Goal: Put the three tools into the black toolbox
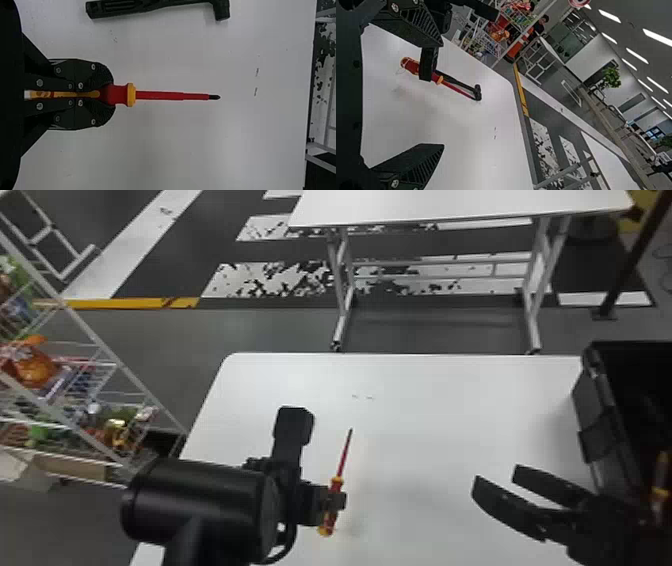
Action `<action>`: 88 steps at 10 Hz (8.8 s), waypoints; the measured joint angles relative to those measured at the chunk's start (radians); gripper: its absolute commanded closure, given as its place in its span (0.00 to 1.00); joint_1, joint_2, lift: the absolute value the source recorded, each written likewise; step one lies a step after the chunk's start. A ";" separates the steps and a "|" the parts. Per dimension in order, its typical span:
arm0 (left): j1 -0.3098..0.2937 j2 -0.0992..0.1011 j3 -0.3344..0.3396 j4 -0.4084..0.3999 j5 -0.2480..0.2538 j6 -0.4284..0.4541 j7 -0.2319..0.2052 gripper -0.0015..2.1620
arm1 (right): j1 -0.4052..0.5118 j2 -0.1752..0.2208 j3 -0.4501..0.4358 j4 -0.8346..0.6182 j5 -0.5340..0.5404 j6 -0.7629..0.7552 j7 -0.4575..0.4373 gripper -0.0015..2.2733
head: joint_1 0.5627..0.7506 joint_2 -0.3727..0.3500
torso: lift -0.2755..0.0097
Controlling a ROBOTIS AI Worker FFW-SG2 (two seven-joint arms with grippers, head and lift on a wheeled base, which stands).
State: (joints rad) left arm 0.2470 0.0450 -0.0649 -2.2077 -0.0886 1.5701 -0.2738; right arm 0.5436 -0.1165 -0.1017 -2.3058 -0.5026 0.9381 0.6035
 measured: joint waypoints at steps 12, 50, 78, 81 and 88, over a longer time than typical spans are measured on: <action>0.135 0.000 0.196 -0.203 0.224 0.000 -0.442 0.81 | -0.123 0.002 -0.041 0.104 -0.065 0.114 -0.001 0.05 | 0.70 0.60 | 0.79; 0.103 -0.043 0.141 -0.045 0.233 -0.081 -0.756 0.03 | -0.366 0.014 0.039 0.287 -0.219 0.342 0.054 0.99 | 0.70 0.58 | 0.79; 0.240 -0.015 0.259 -0.023 0.222 -0.192 -0.816 0.03 | -0.217 -0.305 -0.323 0.191 0.234 -0.057 0.061 0.98 | 0.70 0.03 | 0.79; 0.247 -0.011 0.275 -0.020 0.228 -0.207 -0.816 0.03 | -0.197 -0.304 -0.325 0.204 0.209 -0.044 0.074 0.00 | 0.70 0.03 | 0.79; 0.272 -0.019 0.316 -0.042 0.223 -0.263 -0.722 0.03 | -0.140 -0.035 -0.201 0.105 -0.104 0.230 0.120 0.03 | 0.70 0.46 | 0.79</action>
State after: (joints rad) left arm 0.5186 0.0265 0.2510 -2.2492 0.1345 1.3068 -0.9960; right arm 0.4039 -0.1510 -0.3030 -2.2011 -0.6061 1.1679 0.7233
